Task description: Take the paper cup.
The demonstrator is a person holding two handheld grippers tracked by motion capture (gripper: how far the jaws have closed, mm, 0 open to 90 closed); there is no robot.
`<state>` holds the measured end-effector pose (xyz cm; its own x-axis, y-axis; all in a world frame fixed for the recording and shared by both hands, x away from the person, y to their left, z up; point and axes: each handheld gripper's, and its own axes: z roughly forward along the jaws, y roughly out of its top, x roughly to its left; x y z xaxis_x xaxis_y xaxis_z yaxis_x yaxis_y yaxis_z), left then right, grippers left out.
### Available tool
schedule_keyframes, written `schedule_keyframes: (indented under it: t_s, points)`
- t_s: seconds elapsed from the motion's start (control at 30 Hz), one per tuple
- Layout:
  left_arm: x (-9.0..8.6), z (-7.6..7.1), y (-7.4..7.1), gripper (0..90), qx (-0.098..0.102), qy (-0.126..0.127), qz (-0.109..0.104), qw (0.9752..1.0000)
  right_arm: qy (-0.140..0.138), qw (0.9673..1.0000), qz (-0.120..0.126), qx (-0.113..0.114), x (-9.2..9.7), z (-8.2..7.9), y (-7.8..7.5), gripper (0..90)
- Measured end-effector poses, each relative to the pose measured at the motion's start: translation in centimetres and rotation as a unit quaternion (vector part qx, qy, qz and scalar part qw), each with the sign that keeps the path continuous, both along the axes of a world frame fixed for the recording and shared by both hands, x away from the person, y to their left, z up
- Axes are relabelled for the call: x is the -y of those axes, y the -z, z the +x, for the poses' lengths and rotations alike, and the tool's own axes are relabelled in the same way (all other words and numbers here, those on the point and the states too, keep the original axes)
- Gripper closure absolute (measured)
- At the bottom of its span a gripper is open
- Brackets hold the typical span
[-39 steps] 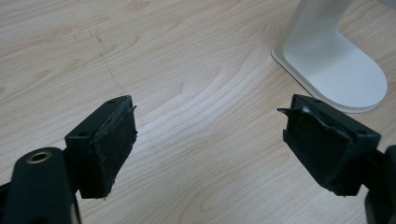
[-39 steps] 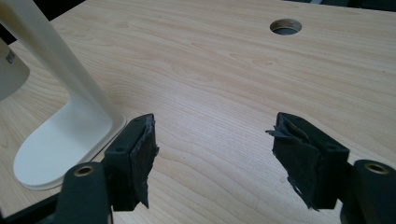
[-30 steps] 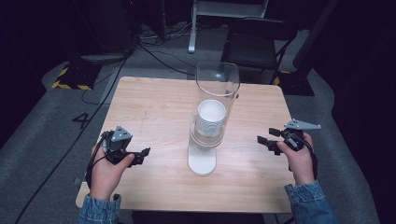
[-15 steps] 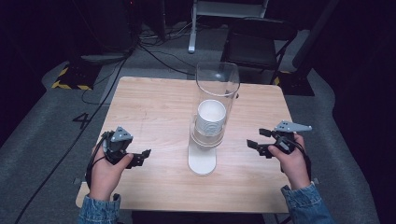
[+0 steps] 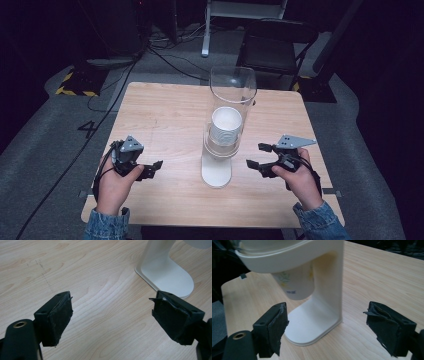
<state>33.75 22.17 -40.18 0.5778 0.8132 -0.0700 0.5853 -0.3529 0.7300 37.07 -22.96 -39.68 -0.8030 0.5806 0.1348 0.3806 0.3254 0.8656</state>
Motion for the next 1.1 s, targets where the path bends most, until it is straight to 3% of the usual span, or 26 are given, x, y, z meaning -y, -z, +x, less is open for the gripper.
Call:
schedule_keyframes:
  t_s: [0.23,0.43,0.6,0.73,1.1]
  points:
    - [0.1,-0.2,0.2,16.2,-0.005,0.001,0.001,1.0000,-0.032,0.9995,0.005,0.000,-2.4,-0.6,0.5,16.2]
    - [0.0,-0.5,0.4,16.2,-0.006,-0.001,0.000,1.0000,-0.034,0.9994,0.005,-0.001,-4.0,-0.2,1.5,17.0]
    - [-0.3,-0.8,0.4,16.2,-0.008,-0.004,0.005,0.9999,-0.032,0.9992,0.019,0.009,-5.0,0.0,2.1,19.1]
    - [-0.6,-1.2,0.5,16.2,-0.007,-0.010,0.007,0.9999,-0.026,0.9989,0.021,0.033,-6.5,0.5,2.9,21.4]
    - [-1.2,-1.9,0.8,16.2,-0.011,-0.022,0.007,0.9997,-0.033,0.9965,0.050,0.058,-8.7,1.8,4.0,21.6]
